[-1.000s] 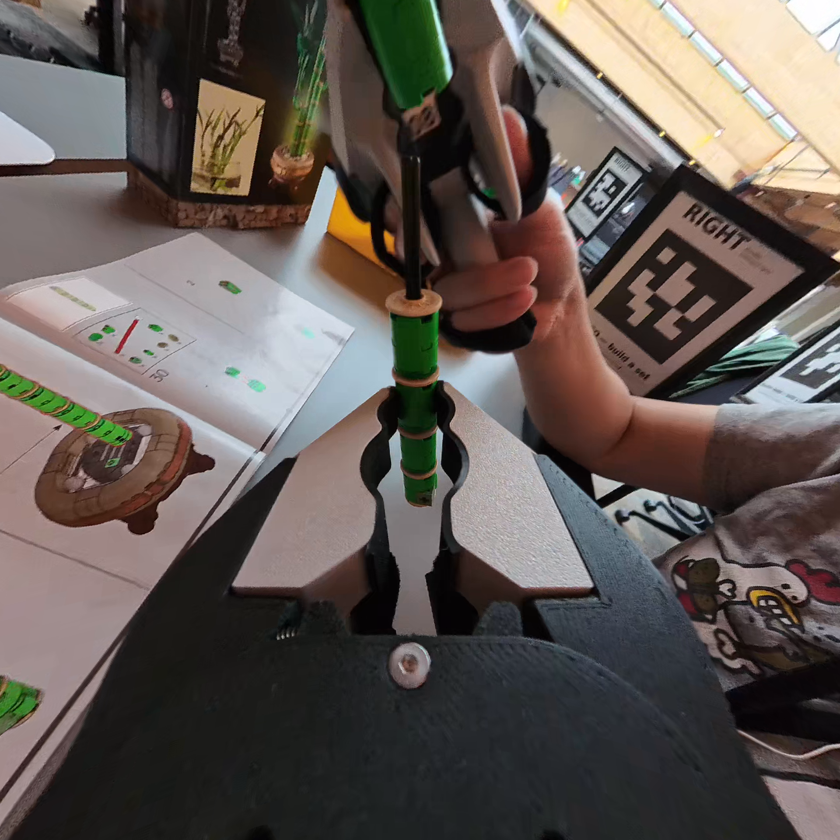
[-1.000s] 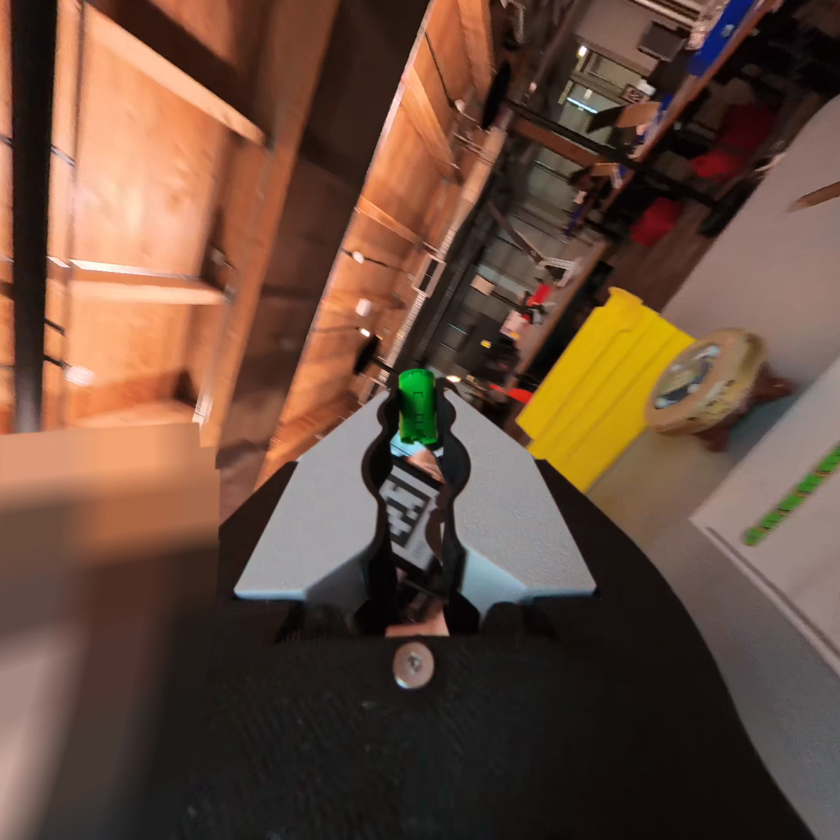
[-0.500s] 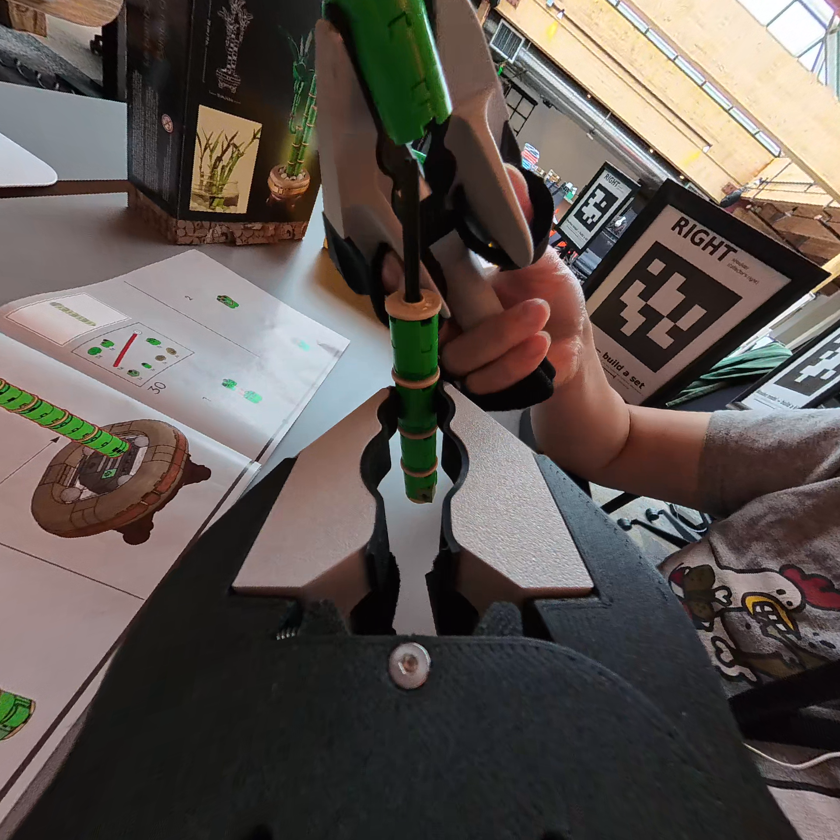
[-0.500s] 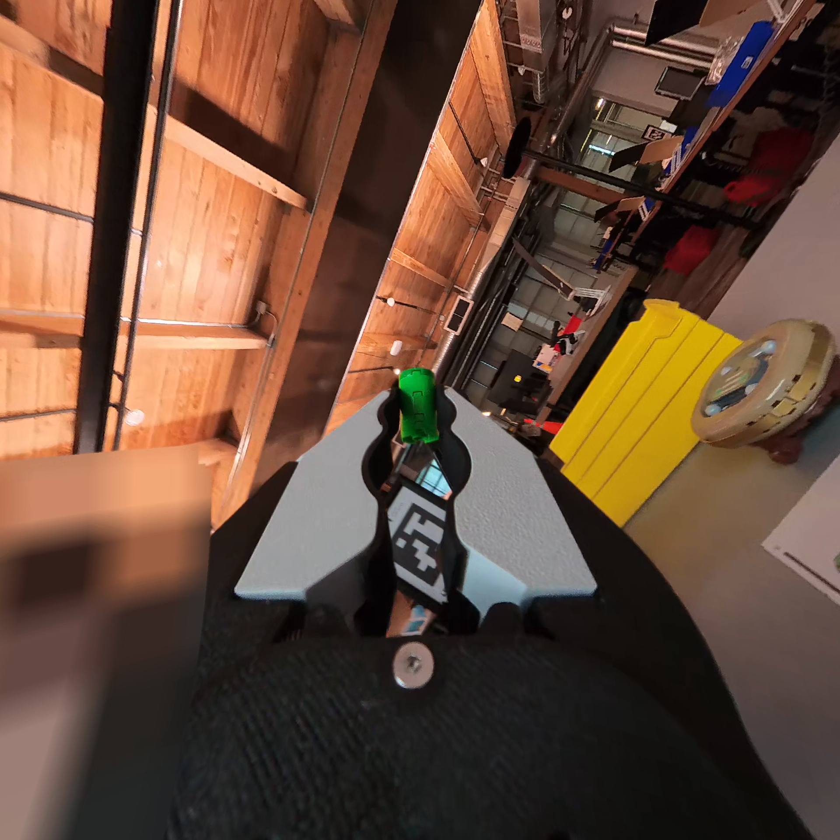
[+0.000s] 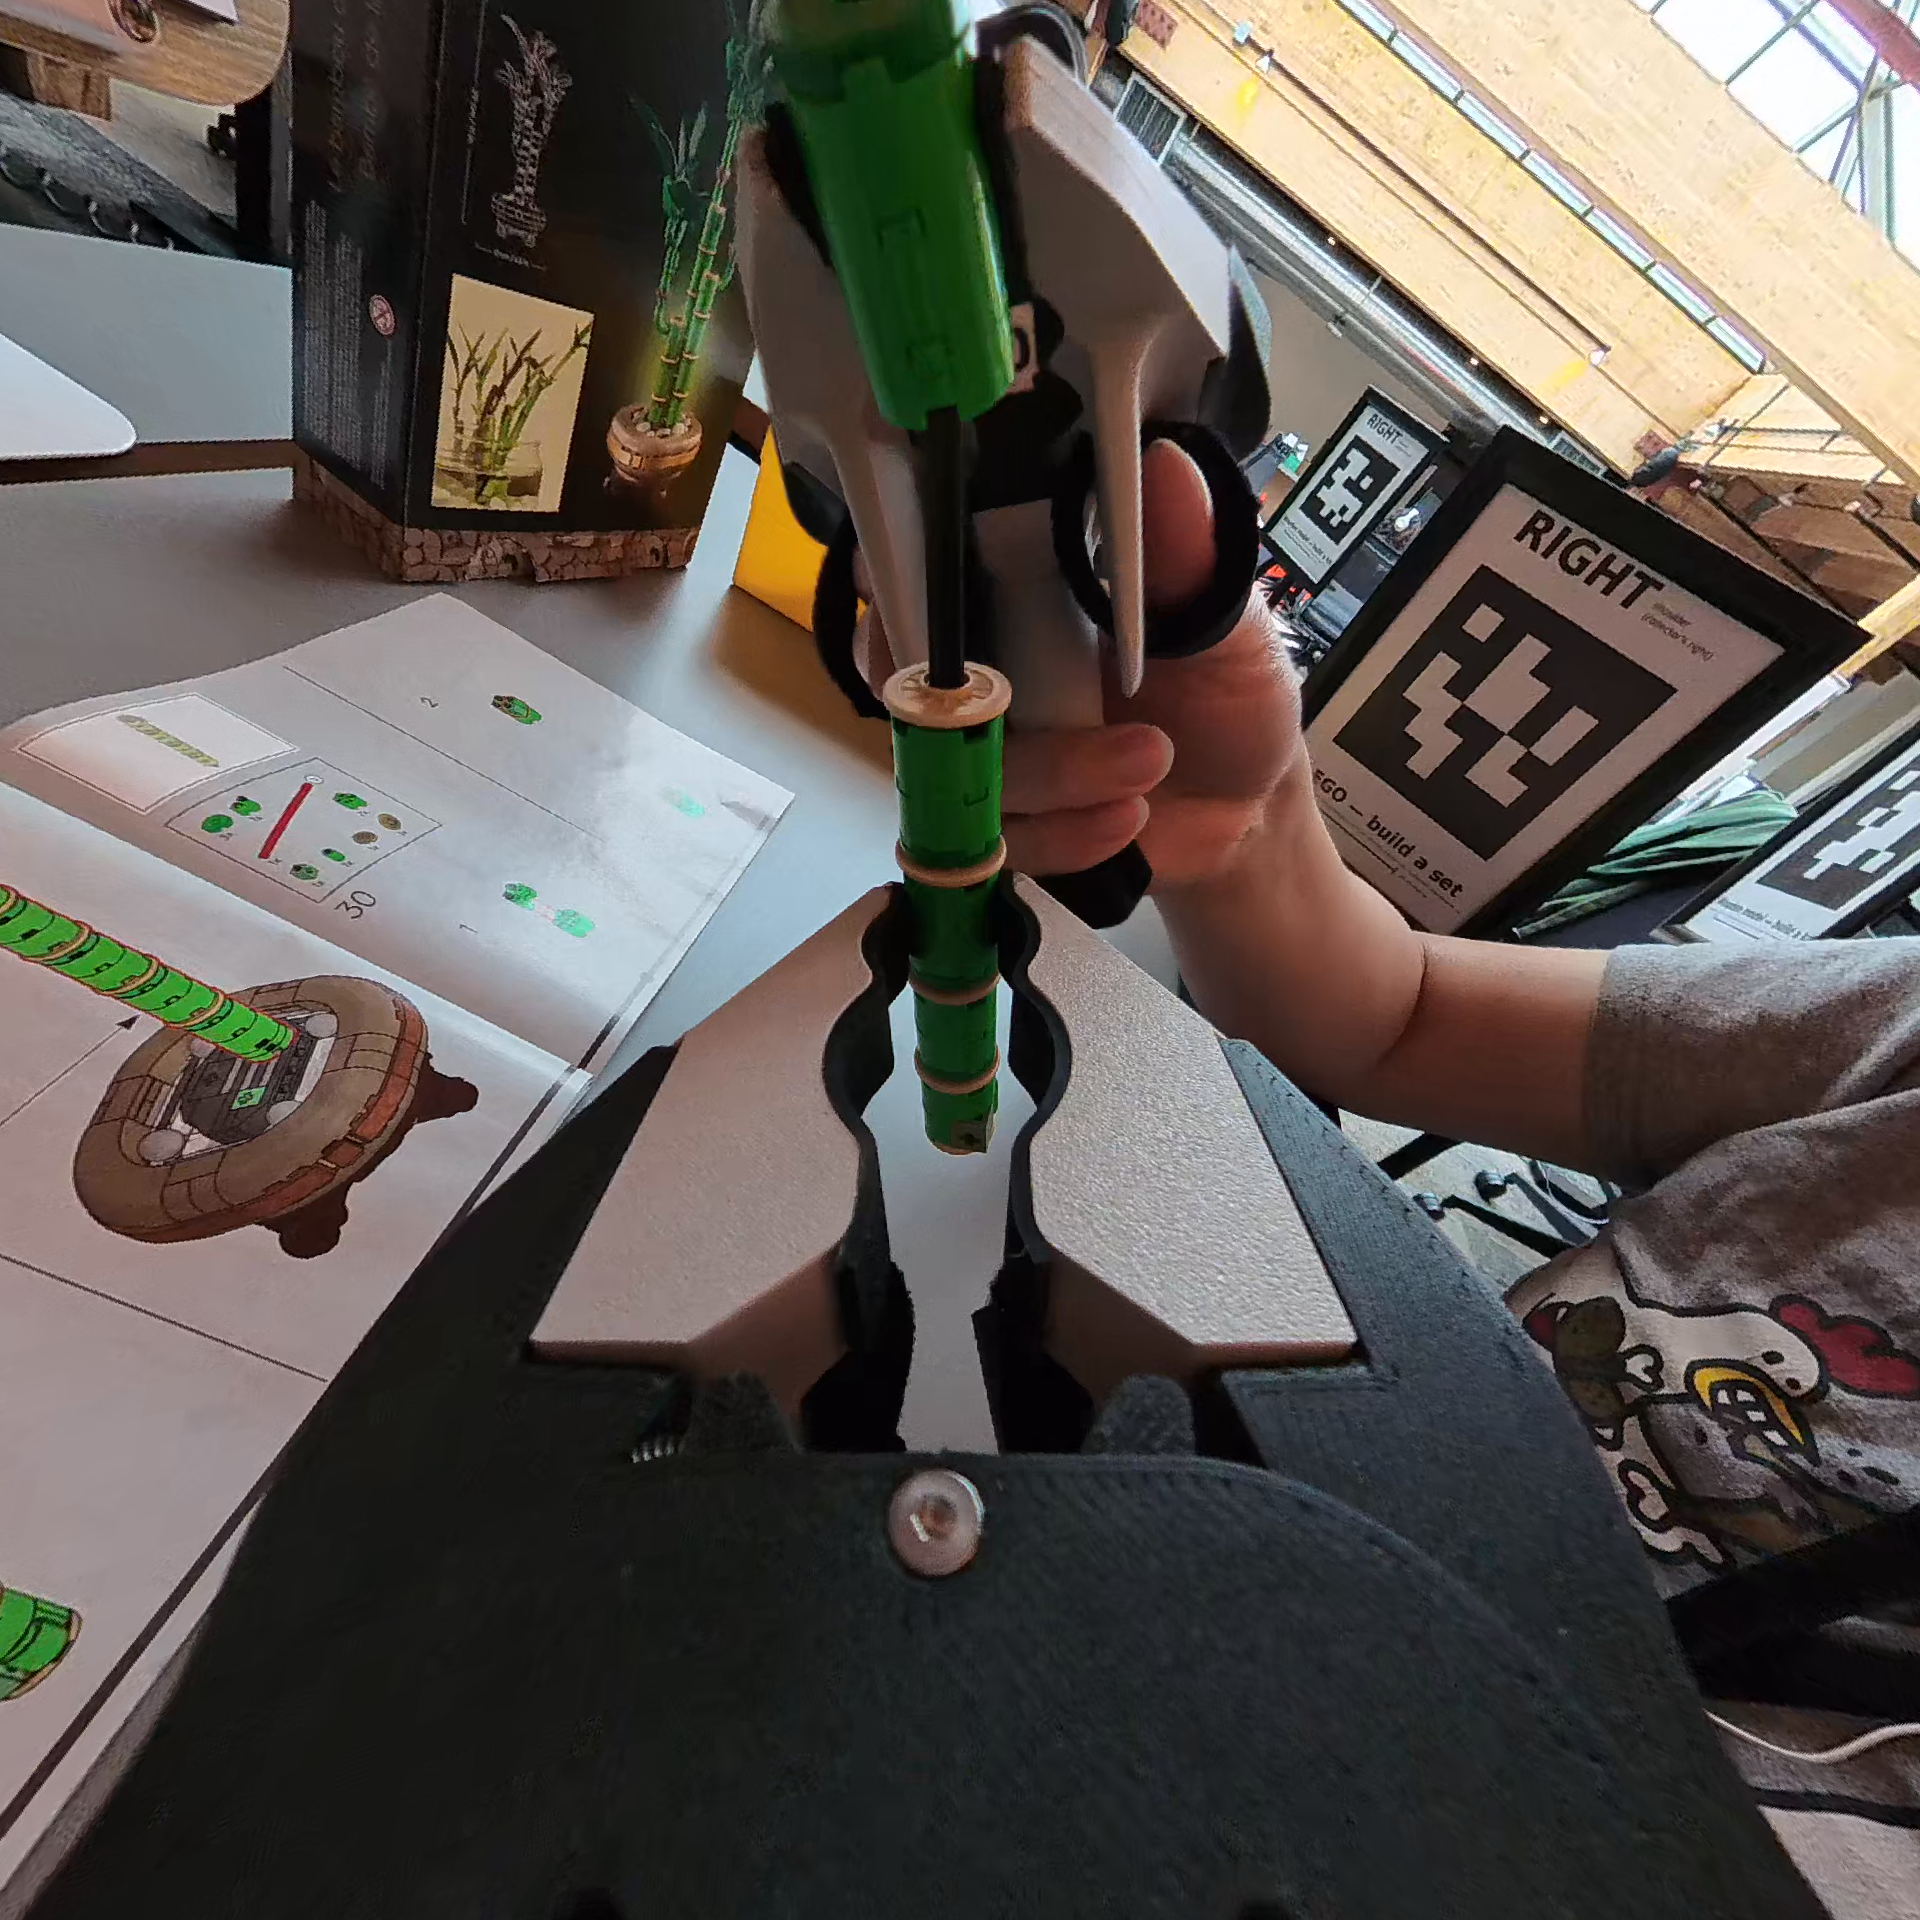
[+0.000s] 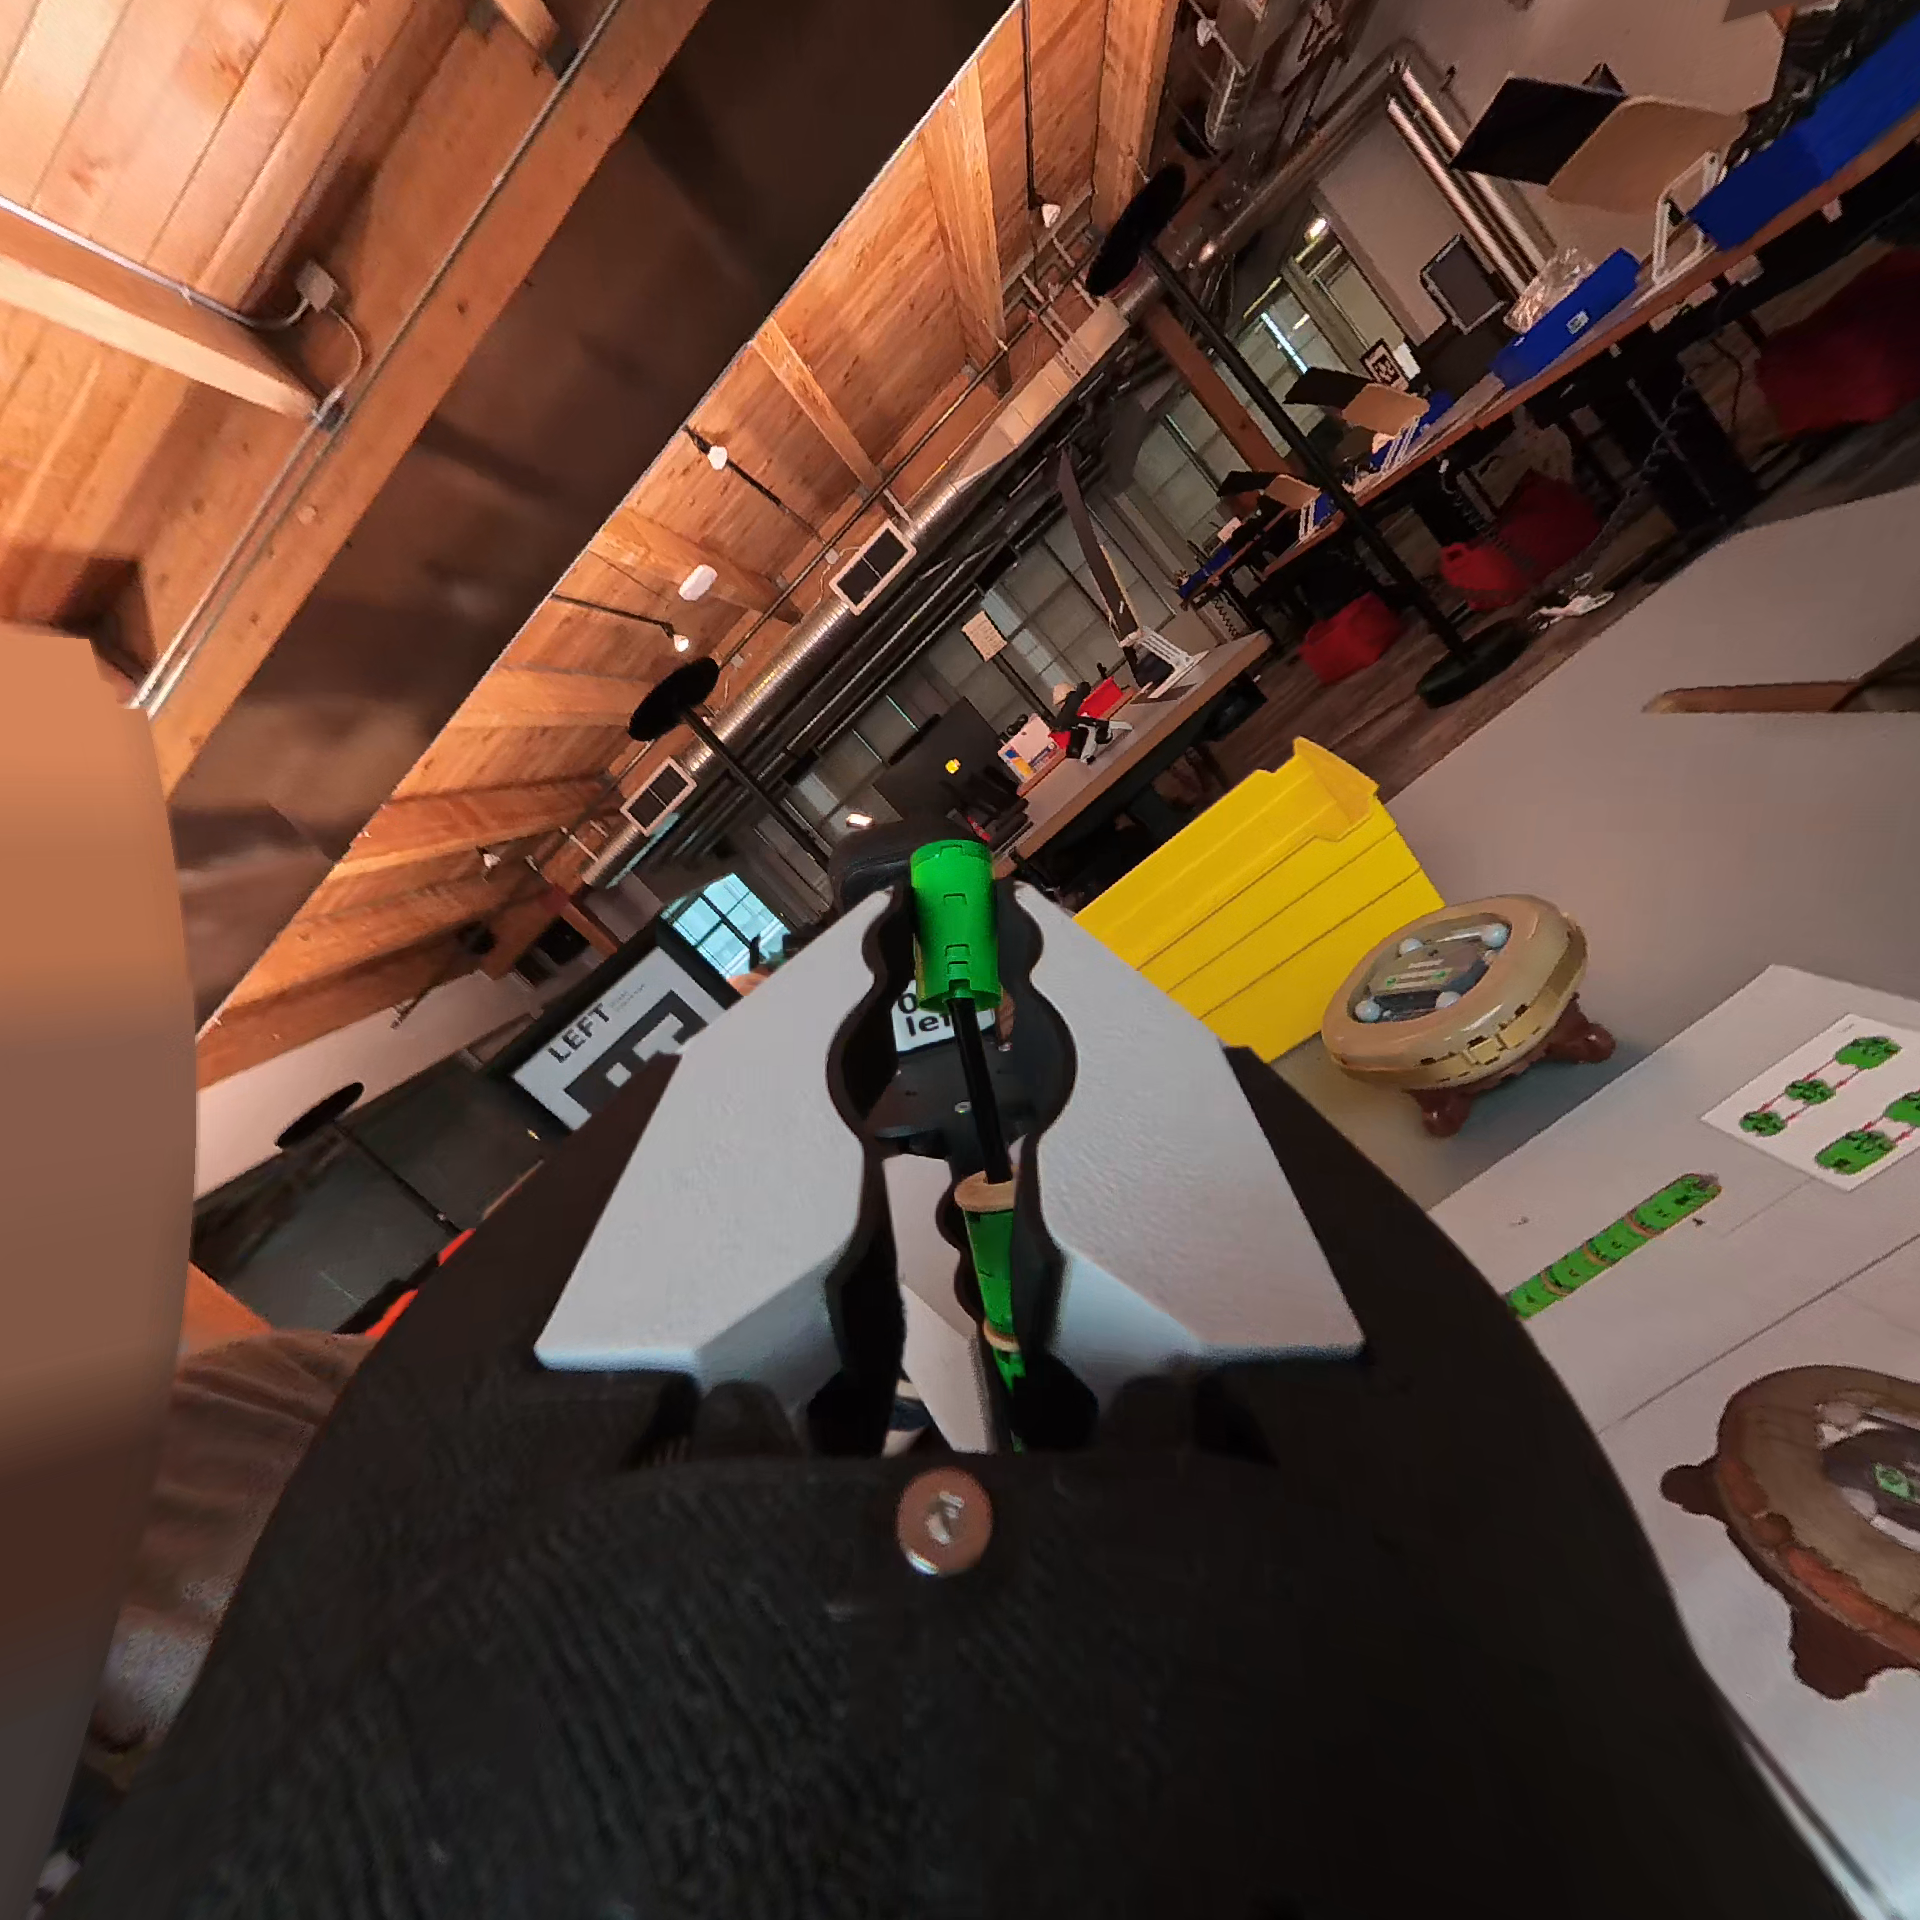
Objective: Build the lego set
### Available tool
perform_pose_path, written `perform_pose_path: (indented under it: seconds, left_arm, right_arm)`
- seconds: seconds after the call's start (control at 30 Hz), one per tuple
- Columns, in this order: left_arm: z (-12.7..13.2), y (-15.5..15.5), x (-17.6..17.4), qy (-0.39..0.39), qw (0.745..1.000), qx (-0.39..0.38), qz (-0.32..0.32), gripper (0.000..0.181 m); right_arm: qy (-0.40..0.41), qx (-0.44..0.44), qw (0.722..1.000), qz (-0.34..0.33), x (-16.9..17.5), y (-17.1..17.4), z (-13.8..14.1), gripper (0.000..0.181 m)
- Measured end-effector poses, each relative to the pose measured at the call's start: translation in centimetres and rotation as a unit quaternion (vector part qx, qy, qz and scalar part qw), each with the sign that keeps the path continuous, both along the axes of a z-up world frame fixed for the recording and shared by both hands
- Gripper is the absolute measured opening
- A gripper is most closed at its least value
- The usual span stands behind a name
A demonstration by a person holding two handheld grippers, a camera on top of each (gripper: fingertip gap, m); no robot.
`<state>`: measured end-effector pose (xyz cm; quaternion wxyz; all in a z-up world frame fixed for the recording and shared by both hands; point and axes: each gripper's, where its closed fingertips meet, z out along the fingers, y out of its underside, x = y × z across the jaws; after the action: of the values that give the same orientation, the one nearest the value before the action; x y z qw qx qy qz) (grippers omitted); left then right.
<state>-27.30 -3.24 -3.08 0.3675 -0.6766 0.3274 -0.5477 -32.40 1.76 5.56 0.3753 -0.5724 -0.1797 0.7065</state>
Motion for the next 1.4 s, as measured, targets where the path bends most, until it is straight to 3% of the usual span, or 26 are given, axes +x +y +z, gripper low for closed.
perform_pose_path:
  seconds: [0.47,0.83,1.07,1.27,1.33,1.4]
  left_arm:
    - [1.4,-0.1,-0.3,-0.032,0.999,0.015,0.003,0.015]
    - [3.7,-2.1,-0.2,-0.126,0.989,-0.01,-0.076,0.014]
    - [3.6,-2.1,-0.2,-0.114,0.991,0.015,-0.071,0.014]
    - [2.2,-1.8,0.3,-0.055,0.996,0.059,-0.046,0.014]
    - [2.0,-1.6,0.3,-0.045,0.996,0.072,-0.039,0.014]
    - [2.2,-1.2,-0.2,-0.044,0.995,0.087,-0.026,0.015]
  right_arm:
    - [0.089,-0.014,0.996,0.024,0.9,-0.1,1.6,0.013]
    - [0.197,-0.056,0.969,0.138,1.8,-1.7,3.5,0.014]
    - [0.161,-0.003,0.979,0.123,1.9,-2.1,3.8,0.013]
    - [0.109,0.04,0.99,0.082,2.6,-1.8,4.4,0.014]
    - [0.067,0.068,0.993,0.063,3.4,-1.6,4.3,0.014]
    - [-0.063,0.11,0.992,-0.015,4.7,0.4,1.8,0.013]
